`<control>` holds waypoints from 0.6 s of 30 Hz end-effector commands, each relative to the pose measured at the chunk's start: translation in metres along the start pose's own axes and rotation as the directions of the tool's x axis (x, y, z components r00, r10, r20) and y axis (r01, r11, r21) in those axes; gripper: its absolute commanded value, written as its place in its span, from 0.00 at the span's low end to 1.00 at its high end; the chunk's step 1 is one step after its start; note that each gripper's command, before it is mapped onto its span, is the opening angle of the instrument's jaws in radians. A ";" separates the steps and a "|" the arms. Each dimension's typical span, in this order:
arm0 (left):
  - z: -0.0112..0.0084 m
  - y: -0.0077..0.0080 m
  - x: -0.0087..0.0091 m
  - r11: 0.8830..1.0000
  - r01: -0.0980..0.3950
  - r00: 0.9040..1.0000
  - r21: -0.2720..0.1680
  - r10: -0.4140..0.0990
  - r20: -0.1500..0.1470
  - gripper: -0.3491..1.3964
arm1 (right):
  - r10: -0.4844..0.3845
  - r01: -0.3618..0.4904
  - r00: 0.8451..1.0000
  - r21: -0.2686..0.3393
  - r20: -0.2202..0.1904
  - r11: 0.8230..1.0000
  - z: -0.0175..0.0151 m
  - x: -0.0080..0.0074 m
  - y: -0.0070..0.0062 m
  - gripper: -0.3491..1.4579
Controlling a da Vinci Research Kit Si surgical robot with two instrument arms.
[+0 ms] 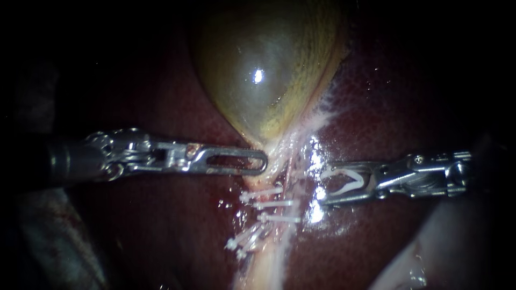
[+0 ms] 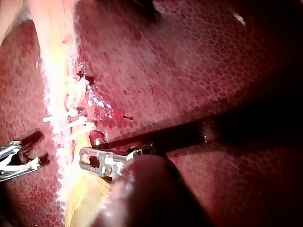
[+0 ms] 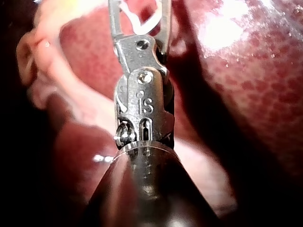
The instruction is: Clipping third clip right tube
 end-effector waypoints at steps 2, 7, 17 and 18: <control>-0.0001 0.0001 0.0000 1.000 0.000 1.000 -0.001 0.000 0.001 0.00 | 0.000 0.000 1.000 0.000 0.000 1.000 0.0000 0.0000 0.0000 0.49; -0.0006 0.0004 -0.0001 1.000 0.002 1.000 -0.002 -0.002 0.002 0.00 | 0.001 -0.001 1.000 -0.001 0.000 1.000 0.0002 0.0001 0.0000 0.49; -0.0036 0.0019 0.0000 1.000 0.008 1.000 -0.015 -0.007 0.017 0.00 | 0.045 -0.046 0.999 -0.007 -0.006 0.999 0.0015 0.0004 0.0000 0.50; -0.0039 0.0020 0.0000 1.000 0.008 1.000 -0.014 -0.008 0.016 0.00 | 0.052 -0.052 0.999 -0.008 -0.007 0.999 0.0017 0.0005 0.0001 0.50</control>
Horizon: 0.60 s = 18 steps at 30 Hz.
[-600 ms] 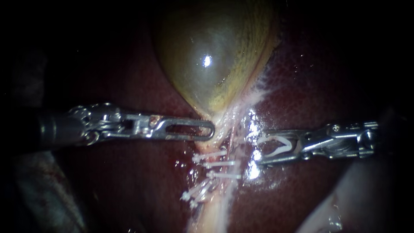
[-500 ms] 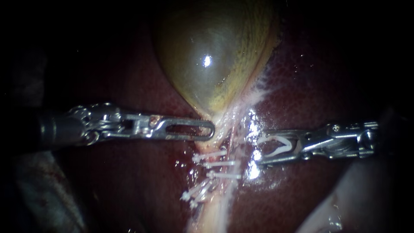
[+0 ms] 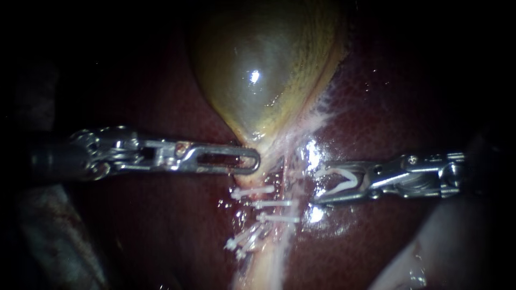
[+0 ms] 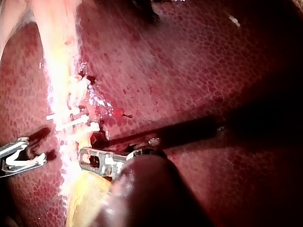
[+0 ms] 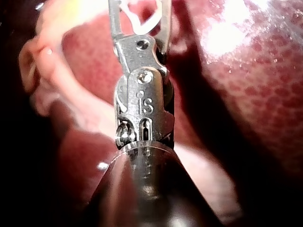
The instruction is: Clipping third clip right tube
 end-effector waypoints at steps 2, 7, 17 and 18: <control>-0.0006 0.0003 0.0000 1.000 0.001 1.000 -0.002 -0.001 0.001 0.00 | 0.016 -0.016 1.000 -0.001 -0.001 1.000 0.0005 0.0000 0.0001 0.50; -0.0020 0.0011 -0.0004 1.000 0.004 1.000 0.001 -0.004 0.002 0.00 | 0.060 -0.060 0.998 -0.009 -0.008 0.998 0.0021 0.0001 0.0004 0.50; -0.0037 0.0029 -0.0004 1.000 0.012 1.000 0.001 -0.012 0.001 0.00 | 0.085 -0.085 0.996 -0.001 -0.015 0.996 0.0050 0.0002 0.0007 0.51; -0.0038 0.0030 -0.0004 1.000 0.013 1.000 0.001 -0.013 0.001 0.00 | 0.085 -0.085 0.996 0.001 -0.014 0.996 0.0052 0.0003 0.0007 0.51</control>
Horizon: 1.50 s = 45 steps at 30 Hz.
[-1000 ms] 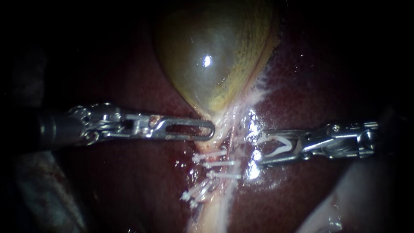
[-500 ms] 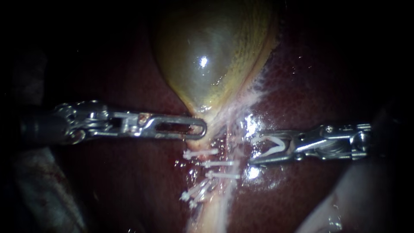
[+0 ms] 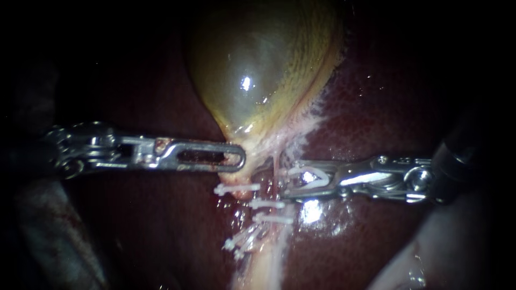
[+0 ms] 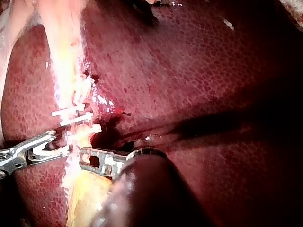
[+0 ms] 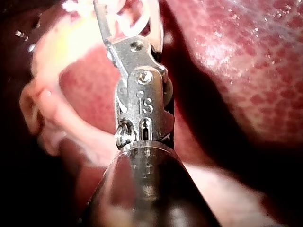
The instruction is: Clipping third clip right tube
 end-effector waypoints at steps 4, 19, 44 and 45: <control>-0.0002 0.0004 -0.0001 1.000 0.002 1.000 0.002 -0.002 0.001 0.00 | 0.005 -0.005 1.000 -0.001 -0.001 1.000 0.0007 -0.0001 0.0003 0.51; -0.0006 0.0010 -0.0002 1.000 0.003 1.000 0.001 -0.003 0.001 0.00 | 0.012 -0.012 1.000 0.001 -0.004 1.000 0.0031 0.0001 0.0010 0.50; -0.0006 0.0011 -0.0003 1.000 0.004 1.000 0.001 -0.004 0.001 0.00 | 0.026 -0.026 1.000 0.012 -0.004 1.000 0.0051 0.0006 0.0018 0.30; -0.0006 0.0011 -0.0003 1.000 0.004 1.000 0.001 -0.004 0.001 0.00 | 0.025 -0.025 1.000 0.018 -0.002 1.000 0.0051 0.0006 0.0018 0.21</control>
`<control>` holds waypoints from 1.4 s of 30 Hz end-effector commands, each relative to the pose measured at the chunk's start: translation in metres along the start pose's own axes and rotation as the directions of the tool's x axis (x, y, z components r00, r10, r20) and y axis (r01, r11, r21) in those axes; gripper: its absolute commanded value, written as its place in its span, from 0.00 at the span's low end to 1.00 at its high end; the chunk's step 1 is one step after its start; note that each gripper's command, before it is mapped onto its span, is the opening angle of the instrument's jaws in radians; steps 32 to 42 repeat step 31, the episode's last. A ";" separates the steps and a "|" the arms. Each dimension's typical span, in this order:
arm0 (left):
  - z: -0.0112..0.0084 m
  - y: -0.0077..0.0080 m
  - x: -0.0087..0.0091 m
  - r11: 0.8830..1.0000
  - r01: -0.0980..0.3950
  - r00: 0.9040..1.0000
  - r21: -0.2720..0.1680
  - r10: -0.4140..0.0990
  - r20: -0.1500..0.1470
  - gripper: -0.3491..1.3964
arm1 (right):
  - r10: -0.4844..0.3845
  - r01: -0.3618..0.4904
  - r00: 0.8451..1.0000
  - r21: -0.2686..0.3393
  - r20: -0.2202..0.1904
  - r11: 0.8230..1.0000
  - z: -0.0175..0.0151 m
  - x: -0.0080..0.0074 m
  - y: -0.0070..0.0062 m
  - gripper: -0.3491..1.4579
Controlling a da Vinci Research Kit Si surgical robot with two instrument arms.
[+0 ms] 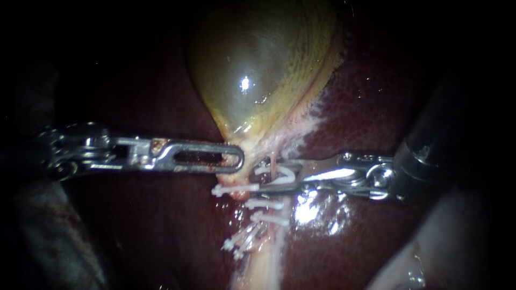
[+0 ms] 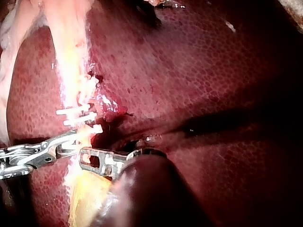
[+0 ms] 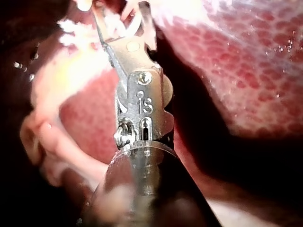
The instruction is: Clipping third clip right tube
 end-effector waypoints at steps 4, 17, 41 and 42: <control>0.0000 0.0000 0.0000 1.000 0.000 1.000 0.000 0.000 0.000 0.00 | -0.001 0.001 1.000 0.008 0.003 1.000 0.0000 0.0001 0.0000 0.11; -0.0001 0.0000 0.0000 1.000 0.000 1.000 0.000 0.000 0.000 0.00 | -0.001 0.001 1.000 0.009 0.003 1.000 0.0000 0.0001 0.0001 0.03; -0.0001 -0.0001 0.0000 1.000 0.000 1.000 0.000 0.000 0.000 0.00 | -0.001 0.001 1.000 0.009 0.003 1.000 0.0000 0.0001 0.0001 0.03; -0.0001 -0.0001 0.0000 1.000 0.000 1.000 0.000 0.000 0.000 0.00 | -0.001 0.001 1.000 0.009 0.003 1.000 0.0000 0.0001 0.0001 0.03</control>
